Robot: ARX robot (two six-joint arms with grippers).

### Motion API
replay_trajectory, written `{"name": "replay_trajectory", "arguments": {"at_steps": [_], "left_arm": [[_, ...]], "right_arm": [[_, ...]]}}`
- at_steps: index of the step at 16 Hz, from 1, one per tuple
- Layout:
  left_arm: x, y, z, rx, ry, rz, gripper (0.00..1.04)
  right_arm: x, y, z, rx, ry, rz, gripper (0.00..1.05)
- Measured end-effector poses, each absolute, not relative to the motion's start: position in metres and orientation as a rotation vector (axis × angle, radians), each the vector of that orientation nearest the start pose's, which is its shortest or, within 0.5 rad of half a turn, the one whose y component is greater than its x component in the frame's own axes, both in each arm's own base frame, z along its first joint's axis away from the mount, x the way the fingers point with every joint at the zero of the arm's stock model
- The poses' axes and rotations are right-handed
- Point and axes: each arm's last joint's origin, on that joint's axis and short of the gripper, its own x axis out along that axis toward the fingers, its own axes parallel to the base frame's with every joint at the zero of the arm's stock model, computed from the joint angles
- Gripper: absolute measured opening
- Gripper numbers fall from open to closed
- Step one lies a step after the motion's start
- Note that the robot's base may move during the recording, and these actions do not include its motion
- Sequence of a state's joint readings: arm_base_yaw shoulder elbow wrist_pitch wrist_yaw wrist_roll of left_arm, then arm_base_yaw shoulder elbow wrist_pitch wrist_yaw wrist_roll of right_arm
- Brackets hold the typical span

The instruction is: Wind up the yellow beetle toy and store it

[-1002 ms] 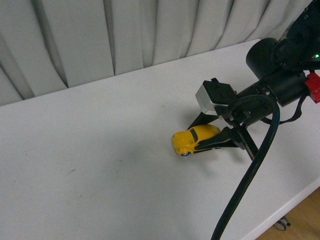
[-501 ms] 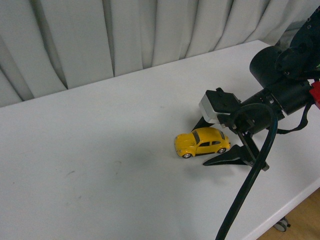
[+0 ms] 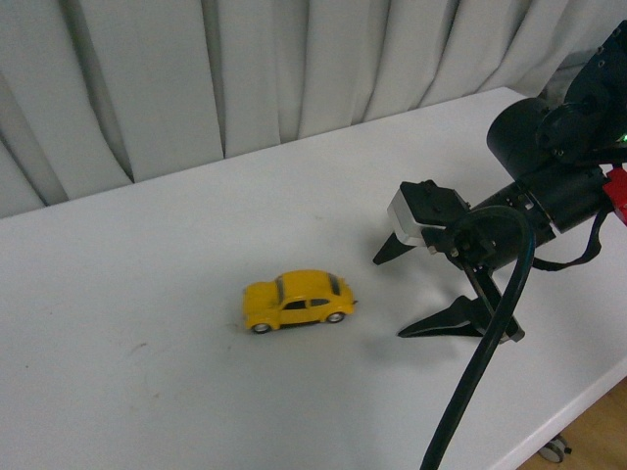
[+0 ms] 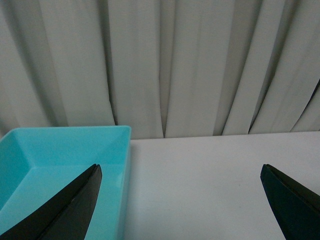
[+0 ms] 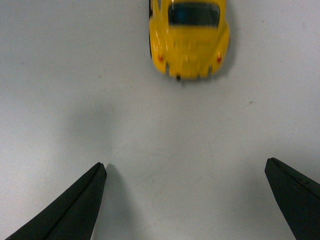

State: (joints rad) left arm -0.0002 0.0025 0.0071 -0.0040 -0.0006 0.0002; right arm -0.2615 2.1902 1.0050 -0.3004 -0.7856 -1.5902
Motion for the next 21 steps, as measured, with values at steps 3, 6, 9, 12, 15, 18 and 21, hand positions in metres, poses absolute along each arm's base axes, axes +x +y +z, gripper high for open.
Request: {"name": "replay_trajectory", "arguments": {"at_steps": [3,6,9,12,15,18,21], "left_arm": [[0.0974,0.0000,0.1653,0.000,-0.001,0.000,0.98],[0.0974,0.0000,0.1653,0.000,-0.001,0.000,0.98],[0.0974,0.0000,0.1653,0.000,-0.001,0.000,0.98],[0.0974,0.0000,0.1653,0.000,-0.001,0.000,0.98],[0.0974,0.0000,0.1653,0.000,-0.001,0.000,0.98],[0.0974,0.0000,0.1653,0.000,-0.001,0.000,0.98],[0.0974,0.0000,0.1653,0.000,-0.001,0.000,0.98]], "right_arm": [[0.3227,-0.0652,0.0258,-0.598,0.599,1.209,0.98],[0.3228,-0.0652,0.0258,-0.598,0.599,1.208,0.98],[0.3229,-0.0651,0.0257,-0.600,0.598,1.208,0.98],[0.3227,-0.0649,0.0255,-0.599,0.598,1.206,0.98],[0.3228,-0.0650,0.0254,-0.598,0.598,1.203,0.98],[0.3227,-0.0649,0.0251,-0.594,0.601,1.199,0.98],[0.3227,-0.0649,0.0250,-0.592,0.602,1.196,0.98]]}}
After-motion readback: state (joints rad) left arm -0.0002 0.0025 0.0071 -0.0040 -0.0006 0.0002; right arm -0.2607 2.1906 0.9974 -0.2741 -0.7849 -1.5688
